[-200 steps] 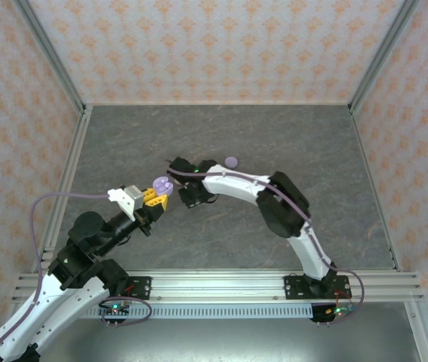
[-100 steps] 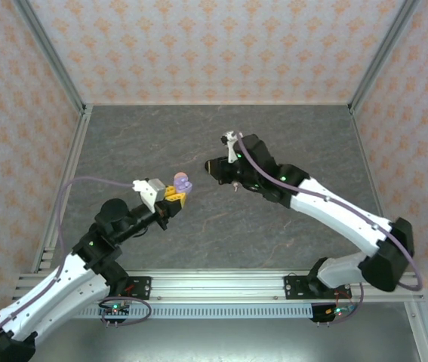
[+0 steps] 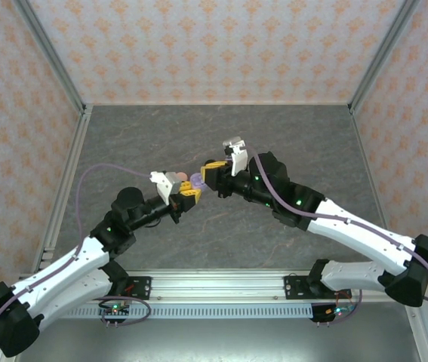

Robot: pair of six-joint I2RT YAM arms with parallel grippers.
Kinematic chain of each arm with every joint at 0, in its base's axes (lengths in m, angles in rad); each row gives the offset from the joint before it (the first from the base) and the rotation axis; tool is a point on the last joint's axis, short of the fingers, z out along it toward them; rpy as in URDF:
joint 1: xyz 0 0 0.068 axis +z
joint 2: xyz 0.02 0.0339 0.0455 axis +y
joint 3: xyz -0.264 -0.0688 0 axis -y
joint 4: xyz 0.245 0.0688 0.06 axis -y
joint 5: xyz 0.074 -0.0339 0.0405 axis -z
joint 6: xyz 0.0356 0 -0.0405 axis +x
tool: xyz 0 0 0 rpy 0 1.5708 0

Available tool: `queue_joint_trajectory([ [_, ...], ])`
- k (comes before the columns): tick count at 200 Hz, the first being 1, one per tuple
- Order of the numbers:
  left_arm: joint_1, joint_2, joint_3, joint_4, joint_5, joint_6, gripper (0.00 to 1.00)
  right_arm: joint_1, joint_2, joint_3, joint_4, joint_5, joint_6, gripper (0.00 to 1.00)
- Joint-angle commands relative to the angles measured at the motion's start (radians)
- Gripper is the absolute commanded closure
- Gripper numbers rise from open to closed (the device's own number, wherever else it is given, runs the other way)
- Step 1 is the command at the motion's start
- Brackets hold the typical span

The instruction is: Insert the wireless bluetooth earbuds into the charging case

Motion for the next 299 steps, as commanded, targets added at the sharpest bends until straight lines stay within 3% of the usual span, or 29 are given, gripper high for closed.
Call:
queue_joint_trajectory([
  [1,0.001,-0.017,0.037,0.057,0.022,-0.006,1.00,0.016,0.024,0.007,0.059,0.007,-0.017,0.80],
  [52,0.000,-0.032,0.040,0.034,0.007,0.001,1.00,0.036,0.096,0.029,0.061,-0.005,-0.017,0.80],
  [211,0.001,-0.028,0.049,0.016,-0.038,0.009,1.00,0.044,0.121,0.042,-0.015,0.028,0.001,0.79],
  [299,0.001,-0.032,0.043,0.008,-0.035,0.013,1.00,0.043,0.129,0.117,-0.104,0.097,-0.014,0.63],
])
